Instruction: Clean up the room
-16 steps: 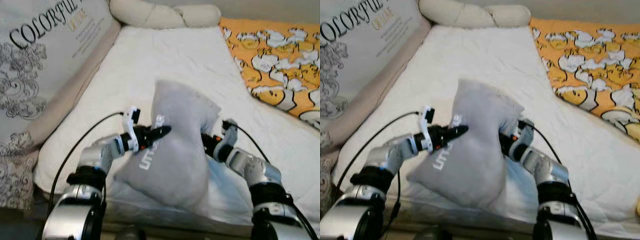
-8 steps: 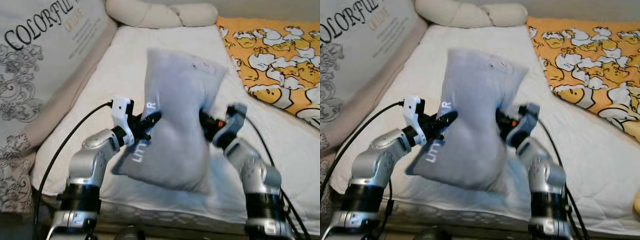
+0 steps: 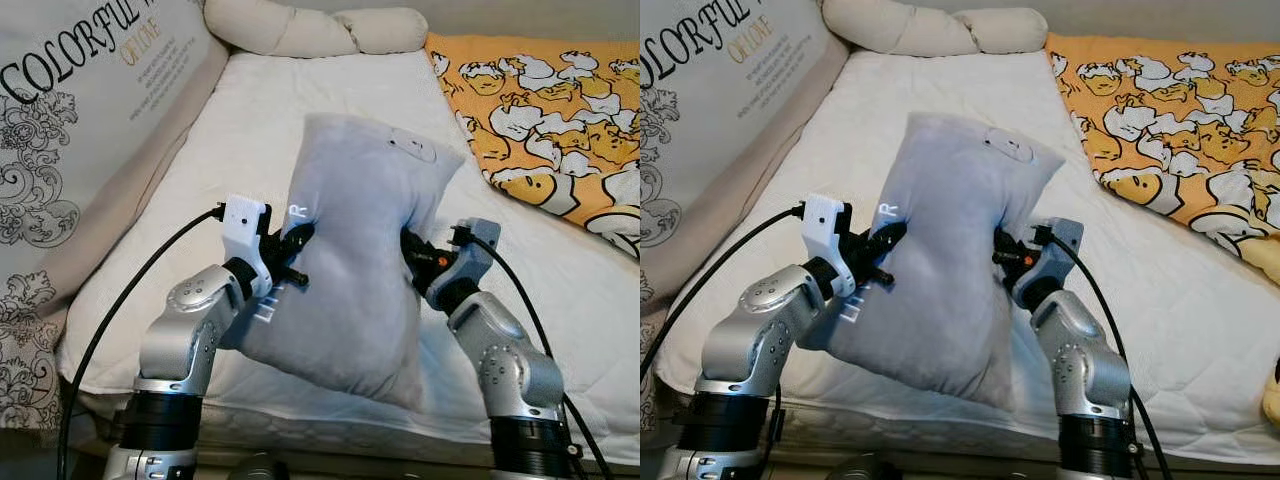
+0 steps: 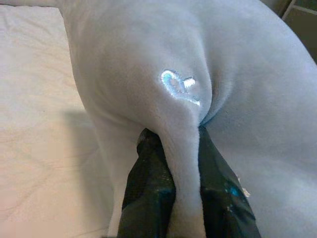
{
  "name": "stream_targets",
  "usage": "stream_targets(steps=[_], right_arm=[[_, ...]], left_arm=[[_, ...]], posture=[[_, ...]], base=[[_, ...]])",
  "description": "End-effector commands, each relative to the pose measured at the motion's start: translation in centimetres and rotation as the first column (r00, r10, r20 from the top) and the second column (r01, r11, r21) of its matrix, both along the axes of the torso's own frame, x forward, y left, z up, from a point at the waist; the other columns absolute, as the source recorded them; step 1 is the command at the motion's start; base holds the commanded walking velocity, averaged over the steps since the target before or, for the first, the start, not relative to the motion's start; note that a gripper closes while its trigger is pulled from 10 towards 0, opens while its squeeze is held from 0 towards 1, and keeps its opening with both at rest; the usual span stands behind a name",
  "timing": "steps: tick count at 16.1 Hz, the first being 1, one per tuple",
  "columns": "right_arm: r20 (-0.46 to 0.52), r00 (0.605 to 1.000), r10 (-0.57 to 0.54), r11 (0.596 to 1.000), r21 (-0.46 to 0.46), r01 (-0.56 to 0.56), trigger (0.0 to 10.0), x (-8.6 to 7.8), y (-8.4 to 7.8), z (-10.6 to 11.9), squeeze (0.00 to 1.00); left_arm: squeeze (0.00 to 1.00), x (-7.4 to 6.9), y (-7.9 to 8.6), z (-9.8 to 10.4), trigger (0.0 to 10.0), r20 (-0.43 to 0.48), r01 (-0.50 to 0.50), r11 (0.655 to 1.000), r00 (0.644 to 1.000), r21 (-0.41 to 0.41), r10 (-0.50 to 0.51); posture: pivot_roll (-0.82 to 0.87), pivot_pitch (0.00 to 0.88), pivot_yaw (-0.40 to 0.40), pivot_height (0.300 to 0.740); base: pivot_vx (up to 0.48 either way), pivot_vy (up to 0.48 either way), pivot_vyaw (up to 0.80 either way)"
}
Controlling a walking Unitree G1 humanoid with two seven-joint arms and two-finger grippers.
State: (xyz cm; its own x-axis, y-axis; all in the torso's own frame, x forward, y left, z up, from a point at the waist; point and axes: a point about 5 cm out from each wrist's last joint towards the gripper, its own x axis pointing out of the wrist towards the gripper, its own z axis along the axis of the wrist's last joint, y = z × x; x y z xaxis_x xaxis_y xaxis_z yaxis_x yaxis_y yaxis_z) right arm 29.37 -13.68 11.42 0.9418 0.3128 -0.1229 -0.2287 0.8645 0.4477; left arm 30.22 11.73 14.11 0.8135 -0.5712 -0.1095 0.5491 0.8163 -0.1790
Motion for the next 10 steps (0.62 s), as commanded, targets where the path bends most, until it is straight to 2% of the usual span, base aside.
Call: stream_targets(steps=[1,2,3,4,5,7,9,10], right_arm=[[0.015,1.000,0.013,1.000,-0.021,-0.013,4.9,0.2,0.7,0.5,0.00],[-0.012,1.000,-0.007,0.999,-0.036,0.006,10.0,0.2,0.7,0.2,0.00],[-0.054,0.998,-0.021,1.000,-0.023,0.020,10.0,0.3,0.7,-0.3,0.00],[-0.070,0.997,-0.023,1.000,-0.016,0.022,10.0,0.3,0.7,-0.5,0.00],[-0.046,0.999,-0.026,0.999,-0.039,0.024,10.0,0.5,0.7,-0.6,0.00],[-0.039,0.999,-0.012,0.998,-0.070,0.010,10.0,0.8,1.1,-0.6,0.00],[-0.042,0.999,-0.010,0.997,-0.071,0.007,10.0,0.9,1.2,-0.6,0.00],[-0.041,0.999,-0.012,0.997,-0.072,0.009,10.0,0.9,1.2,-0.6,0.00]], left_arm=[[0.00,-0.2,-0.3,0.9,0.0,0.044,0.006,1.000,0.999,0.022,-0.007],[0.00,-0.2,-0.3,0.9,0.0,0.063,-0.010,0.998,0.998,0.056,0.007],[0.00,-0.2,-0.2,0.9,0.0,0.104,-0.044,0.992,0.994,0.117,0.032],[0.00,-0.1,-0.1,0.8,10.0,0.109,-0.068,0.987,0.993,0.148,0.052],[0.00,0.2,-0.1,0.5,10.0,0.094,-0.097,0.981,0.992,0.168,0.082],[0.00,0.4,0.1,1.3,10.0,0.128,-0.103,0.985,0.988,0.142,0.085],[0.00,0.5,0.3,1.2,10.0,0.130,-0.118,0.983,0.987,0.143,0.099],[0.00,0.6,0.2,1.1,10.0,0.128,-0.121,0.980,0.987,0.157,0.101]], posture=[[-0.03,0.000,0.038,0.740],[-0.03,0.000,0.037,0.740],[-0.02,0.000,0.026,0.740],[-0.01,0.000,0.022,0.740],[0.00,0.000,0.014,0.740],[0.00,0.000,0.011,0.740],[0.00,0.000,0.013,0.740],[0.00,0.000,0.014,0.740]], base=[[0.000,0.000,0.00],[0.000,0.000,0.00],[0.000,0.000,0.00],[0.000,0.000,0.00],[0.000,0.000,0.00],[0.000,0.000,0.00],[0.000,0.341,-0.68],[0.000,0.424,0.00]])
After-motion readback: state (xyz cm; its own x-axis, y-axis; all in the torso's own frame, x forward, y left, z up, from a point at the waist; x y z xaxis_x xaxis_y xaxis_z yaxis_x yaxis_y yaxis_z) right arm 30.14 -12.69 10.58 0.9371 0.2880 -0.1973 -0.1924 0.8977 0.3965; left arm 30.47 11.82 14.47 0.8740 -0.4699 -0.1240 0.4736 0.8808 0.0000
